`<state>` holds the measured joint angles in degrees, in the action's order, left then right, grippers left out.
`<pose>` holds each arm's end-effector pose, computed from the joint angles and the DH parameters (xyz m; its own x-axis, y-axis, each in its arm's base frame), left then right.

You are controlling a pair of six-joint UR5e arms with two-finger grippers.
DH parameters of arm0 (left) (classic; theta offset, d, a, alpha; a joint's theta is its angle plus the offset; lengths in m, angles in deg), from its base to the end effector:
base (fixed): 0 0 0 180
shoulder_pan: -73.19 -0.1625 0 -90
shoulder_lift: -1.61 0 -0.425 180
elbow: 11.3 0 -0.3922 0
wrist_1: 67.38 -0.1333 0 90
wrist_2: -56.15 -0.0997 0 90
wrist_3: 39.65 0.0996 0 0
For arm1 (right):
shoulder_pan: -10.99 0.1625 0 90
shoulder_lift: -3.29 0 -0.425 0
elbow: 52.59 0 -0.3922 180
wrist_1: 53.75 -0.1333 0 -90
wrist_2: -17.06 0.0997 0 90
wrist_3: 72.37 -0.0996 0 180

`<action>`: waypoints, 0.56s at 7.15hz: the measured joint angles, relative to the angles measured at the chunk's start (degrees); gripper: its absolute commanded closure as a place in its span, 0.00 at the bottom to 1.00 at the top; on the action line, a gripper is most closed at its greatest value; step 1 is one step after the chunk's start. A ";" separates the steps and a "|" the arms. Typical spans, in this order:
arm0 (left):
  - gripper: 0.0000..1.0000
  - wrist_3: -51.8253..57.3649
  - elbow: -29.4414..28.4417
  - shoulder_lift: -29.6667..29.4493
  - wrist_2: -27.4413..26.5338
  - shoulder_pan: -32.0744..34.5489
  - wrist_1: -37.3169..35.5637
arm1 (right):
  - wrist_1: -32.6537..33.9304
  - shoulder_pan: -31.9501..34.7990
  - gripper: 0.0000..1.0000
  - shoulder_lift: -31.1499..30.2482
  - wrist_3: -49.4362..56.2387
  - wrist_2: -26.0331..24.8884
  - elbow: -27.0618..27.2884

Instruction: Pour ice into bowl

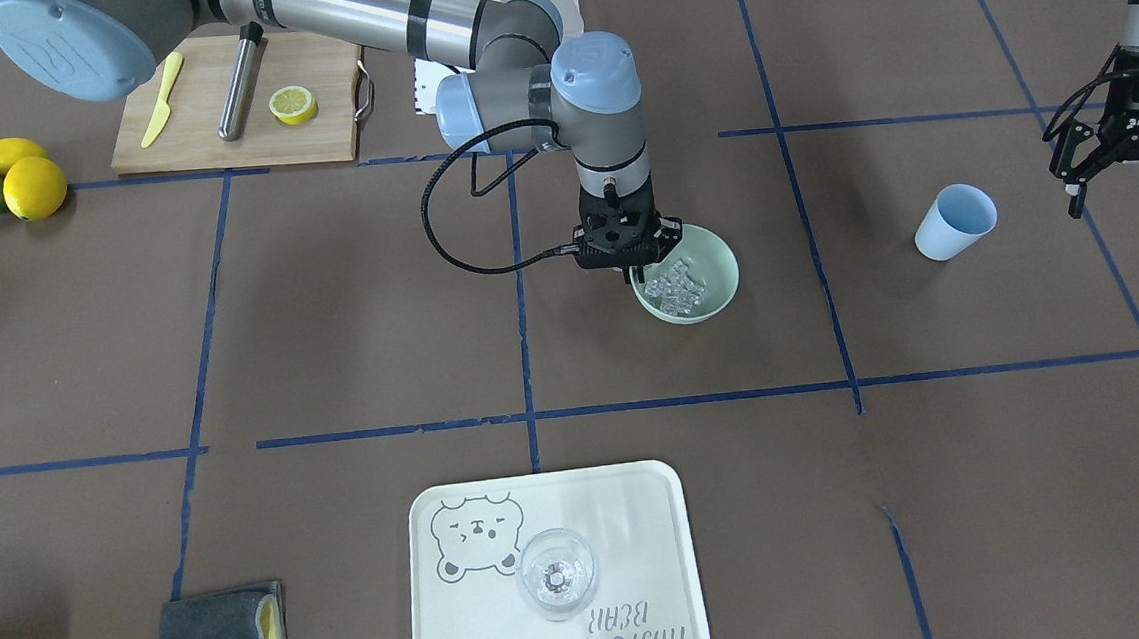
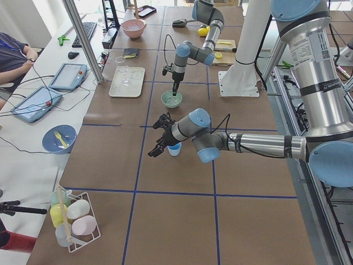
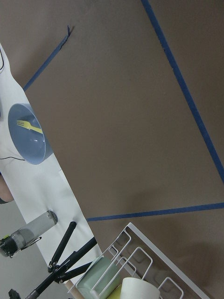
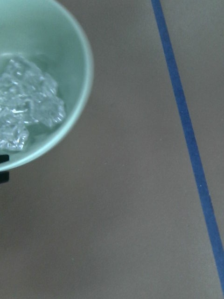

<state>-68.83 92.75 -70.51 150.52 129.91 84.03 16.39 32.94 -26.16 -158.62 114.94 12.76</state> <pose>0.1134 -0.4018 0.5623 0.8404 0.3061 -0.4472 0.1324 0.6843 0.7171 -0.7209 -0.4195 0.1146 0.5381 0.1470 0.8300 -0.2304 0.9728 -0.0229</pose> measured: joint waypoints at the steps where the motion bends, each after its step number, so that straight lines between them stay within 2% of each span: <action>1: 0.00 0.00 -0.08 0.16 1.00 0.37 -0.28 | 0.00 0.19 1.00 0.08 0.01 0.17 0.70; 3: 0.00 0.08 -0.18 -0.06 5.24 2.64 -2.64 | 0.37 1.01 1.00 -0.24 0.00 1.71 3.49; 4: 0.00 1.05 -0.16 -0.43 7.57 4.15 -5.10 | 1.44 1.86 1.00 -1.82 0.07 3.05 6.71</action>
<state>-67.78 92.59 -70.94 158.09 134.06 78.94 17.83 34.80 -27.98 -158.55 117.99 19.47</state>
